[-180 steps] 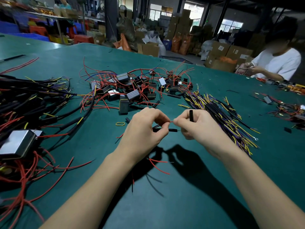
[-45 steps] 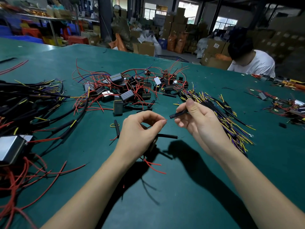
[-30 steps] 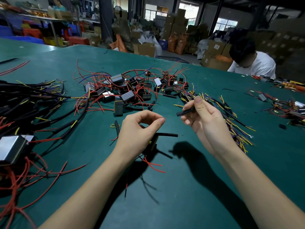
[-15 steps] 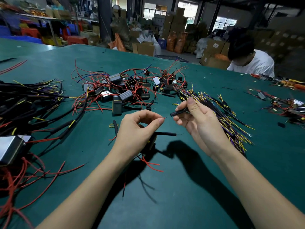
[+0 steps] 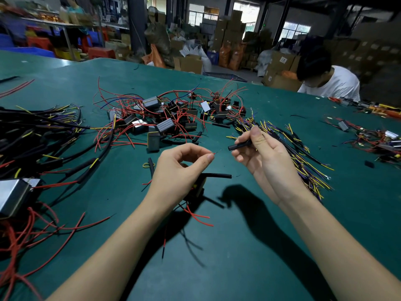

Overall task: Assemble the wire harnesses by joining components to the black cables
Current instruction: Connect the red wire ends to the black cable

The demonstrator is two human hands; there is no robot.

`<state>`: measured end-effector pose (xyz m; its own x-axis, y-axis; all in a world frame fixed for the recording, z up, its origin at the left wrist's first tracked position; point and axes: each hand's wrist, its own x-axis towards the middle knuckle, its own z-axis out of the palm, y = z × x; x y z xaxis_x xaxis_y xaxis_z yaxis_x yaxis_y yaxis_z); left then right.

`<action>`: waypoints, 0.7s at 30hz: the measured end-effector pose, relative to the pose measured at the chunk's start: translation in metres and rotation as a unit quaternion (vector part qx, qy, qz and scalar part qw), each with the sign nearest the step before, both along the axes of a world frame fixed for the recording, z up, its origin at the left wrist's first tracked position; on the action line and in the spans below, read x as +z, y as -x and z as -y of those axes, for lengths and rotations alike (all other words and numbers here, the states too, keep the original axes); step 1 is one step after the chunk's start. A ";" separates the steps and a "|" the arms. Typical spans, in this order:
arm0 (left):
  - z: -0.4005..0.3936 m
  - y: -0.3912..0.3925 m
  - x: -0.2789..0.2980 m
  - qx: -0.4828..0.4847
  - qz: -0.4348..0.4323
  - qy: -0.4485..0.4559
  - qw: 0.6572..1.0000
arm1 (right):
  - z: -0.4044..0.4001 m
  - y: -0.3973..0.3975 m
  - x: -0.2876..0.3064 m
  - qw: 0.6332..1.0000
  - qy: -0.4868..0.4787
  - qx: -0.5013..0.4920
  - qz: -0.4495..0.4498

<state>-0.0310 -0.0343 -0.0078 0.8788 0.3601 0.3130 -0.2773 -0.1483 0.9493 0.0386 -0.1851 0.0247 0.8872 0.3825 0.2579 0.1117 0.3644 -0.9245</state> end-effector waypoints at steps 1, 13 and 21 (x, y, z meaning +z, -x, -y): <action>0.000 0.000 0.000 0.001 0.000 -0.002 1.000 | 0.000 0.000 0.000 1.000 0.001 0.001 0.000; -0.001 -0.001 -0.001 0.003 0.000 -0.015 1.000 | 0.001 -0.001 0.001 1.000 0.001 -0.009 0.004; 0.000 0.000 0.000 0.001 0.001 -0.018 1.000 | -0.004 0.003 -0.002 1.000 0.011 0.006 -0.006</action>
